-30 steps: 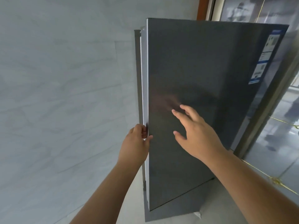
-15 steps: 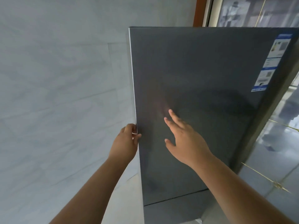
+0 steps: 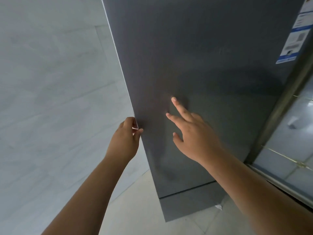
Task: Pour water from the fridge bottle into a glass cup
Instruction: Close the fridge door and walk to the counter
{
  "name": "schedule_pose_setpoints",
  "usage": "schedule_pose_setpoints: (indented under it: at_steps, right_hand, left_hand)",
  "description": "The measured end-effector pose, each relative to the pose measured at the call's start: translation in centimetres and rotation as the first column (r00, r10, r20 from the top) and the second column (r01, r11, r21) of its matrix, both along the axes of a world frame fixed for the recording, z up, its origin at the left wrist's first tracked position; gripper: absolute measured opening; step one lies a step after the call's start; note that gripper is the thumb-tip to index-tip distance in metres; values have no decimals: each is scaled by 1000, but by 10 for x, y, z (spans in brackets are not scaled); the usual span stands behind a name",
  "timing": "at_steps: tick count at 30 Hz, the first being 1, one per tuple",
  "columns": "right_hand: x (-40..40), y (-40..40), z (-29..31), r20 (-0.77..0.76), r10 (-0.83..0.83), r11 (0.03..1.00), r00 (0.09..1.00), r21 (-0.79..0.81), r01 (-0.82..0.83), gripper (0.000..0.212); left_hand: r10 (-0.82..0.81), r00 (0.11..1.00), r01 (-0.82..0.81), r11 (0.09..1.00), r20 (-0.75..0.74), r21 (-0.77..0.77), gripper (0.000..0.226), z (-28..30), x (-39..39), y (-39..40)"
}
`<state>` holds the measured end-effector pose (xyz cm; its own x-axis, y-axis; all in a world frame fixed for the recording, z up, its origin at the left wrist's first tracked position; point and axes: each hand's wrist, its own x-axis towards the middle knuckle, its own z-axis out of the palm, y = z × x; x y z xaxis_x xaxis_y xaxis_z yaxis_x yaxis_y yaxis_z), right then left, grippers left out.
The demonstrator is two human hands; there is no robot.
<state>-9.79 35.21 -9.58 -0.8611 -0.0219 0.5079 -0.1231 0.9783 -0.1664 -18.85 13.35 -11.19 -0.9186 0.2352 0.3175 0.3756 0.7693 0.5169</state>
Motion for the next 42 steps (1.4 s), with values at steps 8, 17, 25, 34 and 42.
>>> schedule_pose_setpoints:
  at_steps: [8,17,25,34,42]
  right_hand:
    - [5,-18,4,66,-130,991,989,-21,132,62]
    - [33,-70,-26,192,-486,871,853,20,492,45]
    - [150,-101,-63,342,-765,565,546,-50,823,38]
    - [334,-122,-99,474,-878,23,64,-93,995,31]
    - [449,-116,-120,531,-837,-261,-132,-176,949,18]
  left_hand:
    - [-153,988,153,985,-16,84,25,-7,-9,-10]
    - [-424,897,441,865,-123,238,40,-32,-25,-29]
    - [-756,626,735,654,-192,-179,38,-69,38,-12]
    - [-978,139,967,100,155,-233,36,-104,161,100]
    - [-968,-101,953,-160,231,-257,17,-96,297,160]
